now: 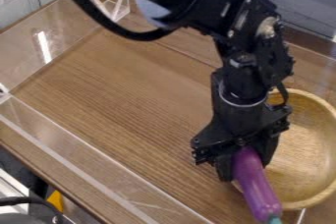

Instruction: Put the purple eggplant in the brown bowl

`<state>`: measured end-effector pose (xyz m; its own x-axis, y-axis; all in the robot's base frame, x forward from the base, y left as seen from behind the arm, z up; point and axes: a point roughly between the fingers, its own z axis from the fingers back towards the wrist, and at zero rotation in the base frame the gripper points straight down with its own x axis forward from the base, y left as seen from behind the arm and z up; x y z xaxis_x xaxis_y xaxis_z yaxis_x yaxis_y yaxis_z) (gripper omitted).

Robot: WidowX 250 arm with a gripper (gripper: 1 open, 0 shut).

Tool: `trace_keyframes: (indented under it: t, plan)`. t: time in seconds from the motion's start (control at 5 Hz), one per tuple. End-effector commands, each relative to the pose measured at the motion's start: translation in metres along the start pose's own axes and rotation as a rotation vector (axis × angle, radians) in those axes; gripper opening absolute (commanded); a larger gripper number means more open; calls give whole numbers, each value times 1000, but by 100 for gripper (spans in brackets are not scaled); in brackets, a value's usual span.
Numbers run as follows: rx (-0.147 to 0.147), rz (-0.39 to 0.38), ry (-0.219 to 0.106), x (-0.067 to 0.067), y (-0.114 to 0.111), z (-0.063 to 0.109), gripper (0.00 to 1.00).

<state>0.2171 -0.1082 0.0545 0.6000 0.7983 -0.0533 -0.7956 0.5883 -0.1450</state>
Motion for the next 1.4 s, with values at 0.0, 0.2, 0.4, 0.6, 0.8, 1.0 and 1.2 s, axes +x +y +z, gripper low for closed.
trace_keyframes:
  t: [0.0,0.2,0.4,0.6,0.8,1.0,1.2]
  plan:
    - [-33,-19,-10,-2,-5,7,0]
    - [-31,-22,-14,-3,-5,7,0]
    - [-28,-25,-16,-4,-5,8,0]
    - [-24,-27,-19,-4,-5,8,0]
    - [-19,-29,-21,-5,-5,9,0]
    - [-13,-31,-23,-6,-5,10,0]
    - [-14,-22,-20,-5,-10,12,0]
